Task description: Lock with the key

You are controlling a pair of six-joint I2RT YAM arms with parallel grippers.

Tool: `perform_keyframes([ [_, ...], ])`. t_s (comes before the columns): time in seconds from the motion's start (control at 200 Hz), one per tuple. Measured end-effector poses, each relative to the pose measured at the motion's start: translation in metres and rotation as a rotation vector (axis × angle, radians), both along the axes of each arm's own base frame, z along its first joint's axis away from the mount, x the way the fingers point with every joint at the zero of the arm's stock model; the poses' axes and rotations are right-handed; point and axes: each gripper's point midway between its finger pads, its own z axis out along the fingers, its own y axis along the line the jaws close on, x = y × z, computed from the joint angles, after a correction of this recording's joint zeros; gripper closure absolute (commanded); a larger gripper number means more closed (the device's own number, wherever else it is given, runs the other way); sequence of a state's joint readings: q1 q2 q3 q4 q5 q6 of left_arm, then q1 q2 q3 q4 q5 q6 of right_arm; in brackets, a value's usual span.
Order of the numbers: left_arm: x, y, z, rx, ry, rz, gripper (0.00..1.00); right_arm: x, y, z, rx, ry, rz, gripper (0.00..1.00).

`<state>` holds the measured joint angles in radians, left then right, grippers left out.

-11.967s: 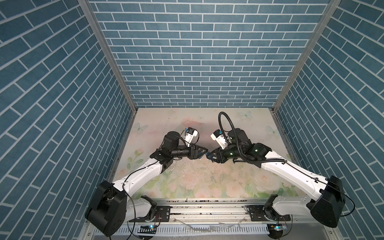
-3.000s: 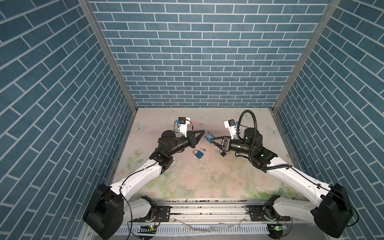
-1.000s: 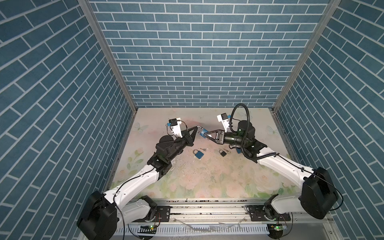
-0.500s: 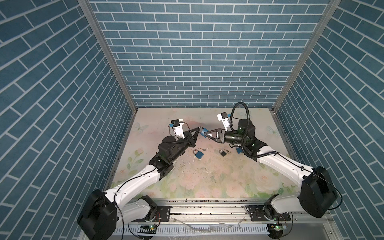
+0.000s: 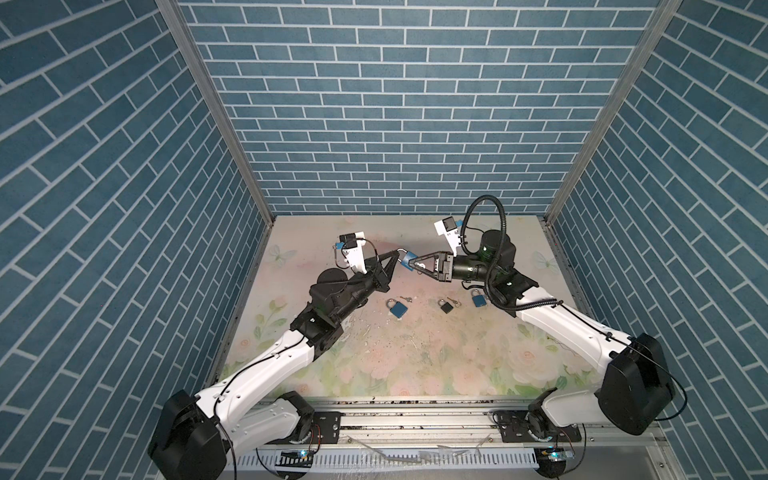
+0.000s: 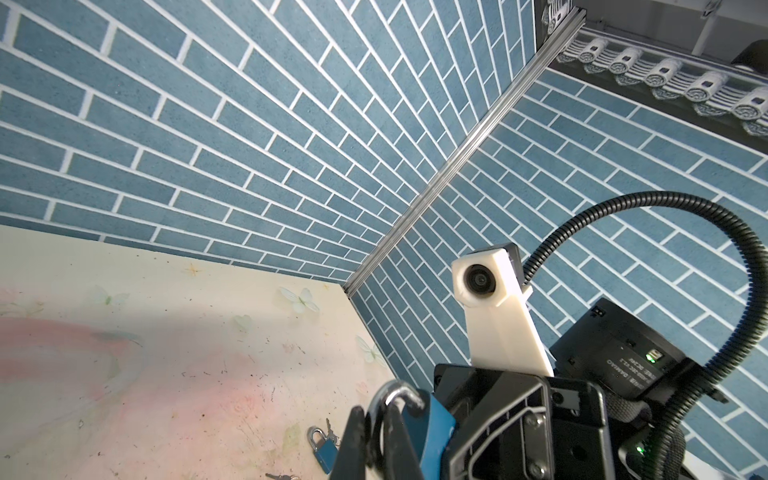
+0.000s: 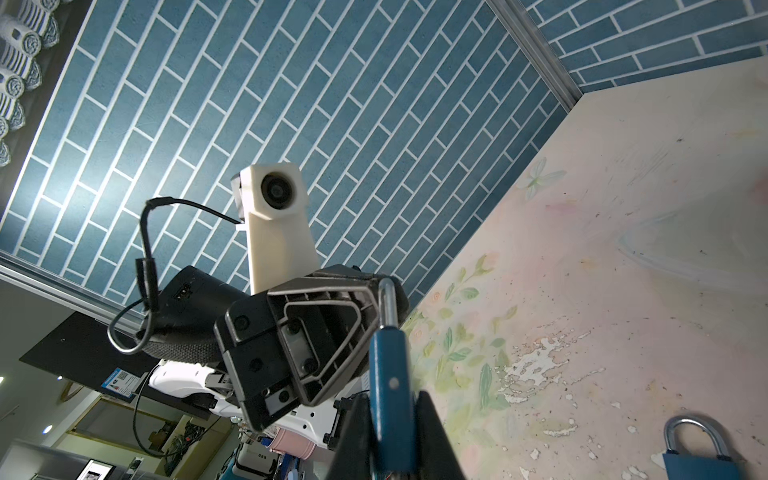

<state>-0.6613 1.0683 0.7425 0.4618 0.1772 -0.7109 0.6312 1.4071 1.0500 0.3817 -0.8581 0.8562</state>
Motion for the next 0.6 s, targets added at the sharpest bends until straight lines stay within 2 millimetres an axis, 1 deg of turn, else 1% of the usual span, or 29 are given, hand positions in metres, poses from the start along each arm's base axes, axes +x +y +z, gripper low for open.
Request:
perform_keyframes([
  [0.2, -0.001, -0.002, 0.003, 0.037, 0.0, -0.023, 1.0, -0.001, -0.002, 0.0, 0.011, -0.011, 0.003, 1.0],
  [0.325, -0.002, -0.006, 0.001, 0.059, 0.007, -0.048, 0.93, -0.004, -0.003, -0.004, 0.014, -0.013, 0.01, 1.0],
  [0.555, 0.0, -0.011, -0.002, 0.073, 0.014, -0.074, 0.93, -0.006, -0.006, -0.009, 0.014, -0.003, 0.016, 1.0],
  [0.6, 0.0, -0.011, -0.003, 0.073, 0.014, -0.081, 0.91, -0.006, -0.006, -0.01, 0.015, -0.004, 0.017, 1.0],
])
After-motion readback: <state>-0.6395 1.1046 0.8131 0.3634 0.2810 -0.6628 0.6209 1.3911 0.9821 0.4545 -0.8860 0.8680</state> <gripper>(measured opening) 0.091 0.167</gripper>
